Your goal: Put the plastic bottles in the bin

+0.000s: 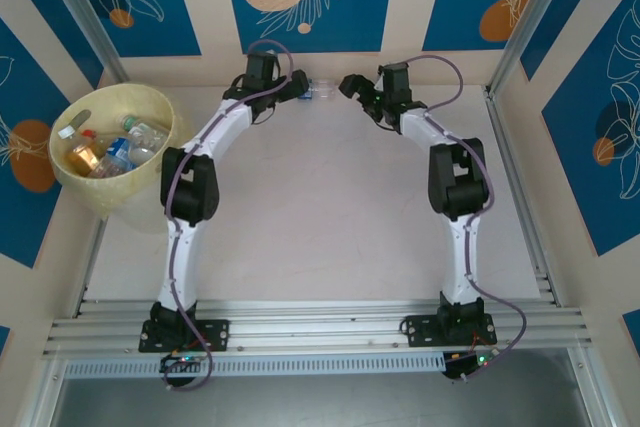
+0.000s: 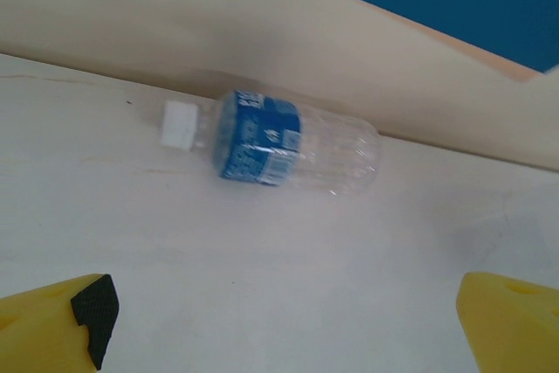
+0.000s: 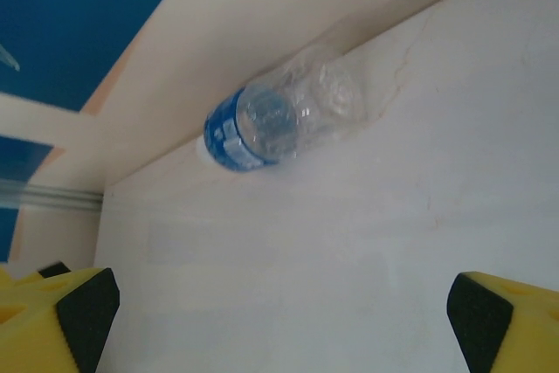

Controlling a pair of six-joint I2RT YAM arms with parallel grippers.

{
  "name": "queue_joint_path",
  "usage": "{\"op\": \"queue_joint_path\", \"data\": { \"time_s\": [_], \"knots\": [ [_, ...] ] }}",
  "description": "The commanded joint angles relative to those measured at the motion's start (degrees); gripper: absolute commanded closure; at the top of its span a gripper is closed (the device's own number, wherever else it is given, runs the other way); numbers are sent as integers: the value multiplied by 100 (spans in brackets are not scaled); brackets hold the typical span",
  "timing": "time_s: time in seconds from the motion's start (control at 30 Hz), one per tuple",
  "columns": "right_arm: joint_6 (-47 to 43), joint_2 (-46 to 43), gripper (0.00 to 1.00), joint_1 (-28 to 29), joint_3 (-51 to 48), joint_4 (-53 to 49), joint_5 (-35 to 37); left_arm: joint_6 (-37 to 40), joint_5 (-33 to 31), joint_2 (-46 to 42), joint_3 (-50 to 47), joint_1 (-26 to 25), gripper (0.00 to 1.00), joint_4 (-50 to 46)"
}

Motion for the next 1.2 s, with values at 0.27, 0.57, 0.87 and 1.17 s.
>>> {"op": "queue_joint_path", "data": {
  "time_s": [0.27,0.57,0.87,1.17],
  "knots": [
    [1044,3113,3,-118,4055,590,-755,-734,629,1980,2344,469,0,549],
    [1072,3832,1,-49,4978,762,-976,-1522,971,4304,5480,640,0,332],
    [741,4058,0,230,5217,743,-656,-1593,1589,4508,5055,611,0,1343],
    [655,4118,0,305,5236,1071,-883,-1266,1962,4479,4879,543,0,1916]
  ]
}}
